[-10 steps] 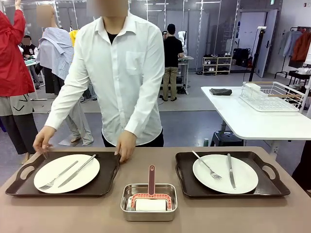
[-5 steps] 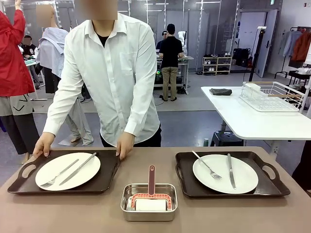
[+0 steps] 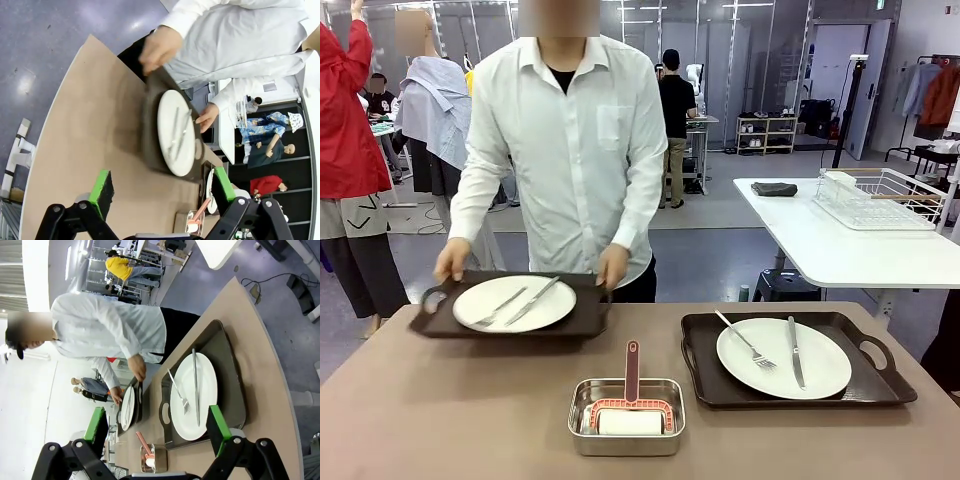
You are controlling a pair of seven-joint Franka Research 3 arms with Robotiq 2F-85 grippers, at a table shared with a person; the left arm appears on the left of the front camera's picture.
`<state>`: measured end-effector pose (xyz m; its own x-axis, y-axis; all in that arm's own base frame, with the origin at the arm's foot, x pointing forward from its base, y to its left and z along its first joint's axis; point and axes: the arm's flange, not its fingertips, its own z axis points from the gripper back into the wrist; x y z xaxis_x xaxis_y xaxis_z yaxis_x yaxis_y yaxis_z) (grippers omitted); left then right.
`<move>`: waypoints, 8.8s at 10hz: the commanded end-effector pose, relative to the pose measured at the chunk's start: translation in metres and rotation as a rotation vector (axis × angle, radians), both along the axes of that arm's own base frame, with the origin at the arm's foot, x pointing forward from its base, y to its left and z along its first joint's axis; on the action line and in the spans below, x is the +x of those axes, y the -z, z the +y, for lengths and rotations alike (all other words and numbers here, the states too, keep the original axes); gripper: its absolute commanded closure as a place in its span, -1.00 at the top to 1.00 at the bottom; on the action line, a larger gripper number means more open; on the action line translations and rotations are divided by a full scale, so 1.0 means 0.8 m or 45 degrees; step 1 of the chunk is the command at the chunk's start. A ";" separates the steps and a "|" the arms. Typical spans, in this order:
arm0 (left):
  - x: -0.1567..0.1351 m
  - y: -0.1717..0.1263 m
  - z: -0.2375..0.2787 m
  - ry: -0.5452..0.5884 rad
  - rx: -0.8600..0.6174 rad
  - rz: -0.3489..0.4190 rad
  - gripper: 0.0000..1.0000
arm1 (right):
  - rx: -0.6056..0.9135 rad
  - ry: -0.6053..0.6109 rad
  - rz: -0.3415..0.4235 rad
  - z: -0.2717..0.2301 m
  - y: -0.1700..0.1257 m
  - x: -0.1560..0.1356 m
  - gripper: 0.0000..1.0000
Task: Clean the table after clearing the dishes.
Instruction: When the left (or right) Handle tray is removed, use the left hand (or right hand) to clean the left (or right) side of the table with the Lint Roller.
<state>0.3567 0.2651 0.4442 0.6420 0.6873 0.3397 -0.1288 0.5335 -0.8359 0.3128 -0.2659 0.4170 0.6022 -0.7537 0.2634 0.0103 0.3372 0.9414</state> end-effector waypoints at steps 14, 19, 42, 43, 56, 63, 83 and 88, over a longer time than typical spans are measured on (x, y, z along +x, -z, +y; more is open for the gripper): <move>-0.001 0.001 0.004 0.010 -0.009 -0.016 1.00 | -0.003 -0.009 -0.006 0.000 0.000 -0.002 1.00; -0.001 0.001 0.004 0.010 -0.009 -0.016 1.00 | -0.003 -0.009 -0.006 0.000 0.000 -0.002 1.00; 0.082 -0.039 -0.412 1.387 0.432 -0.020 1.00 | -0.003 -0.009 -0.006 0.000 0.000 -0.002 1.00; 0.089 -0.039 -0.459 1.488 0.504 -0.016 1.00 | -0.003 -0.009 -0.006 0.000 0.000 -0.002 1.00; 0.169 -0.041 -0.675 2.292 1.010 -0.160 1.00 | -0.003 -0.009 -0.006 0.000 0.000 -0.002 1.00; 0.235 -0.006 -0.821 2.645 1.241 -0.116 1.00 | -0.003 -0.009 -0.006 0.000 0.000 -0.002 1.00; 0.241 0.111 -0.834 2.845 0.901 0.179 -1.00 | -0.003 -0.009 -0.006 0.000 0.000 -0.002 1.00; 0.238 0.088 -0.831 2.780 0.896 0.256 -1.00 | -0.003 -0.009 -0.006 0.000 0.000 -0.002 1.00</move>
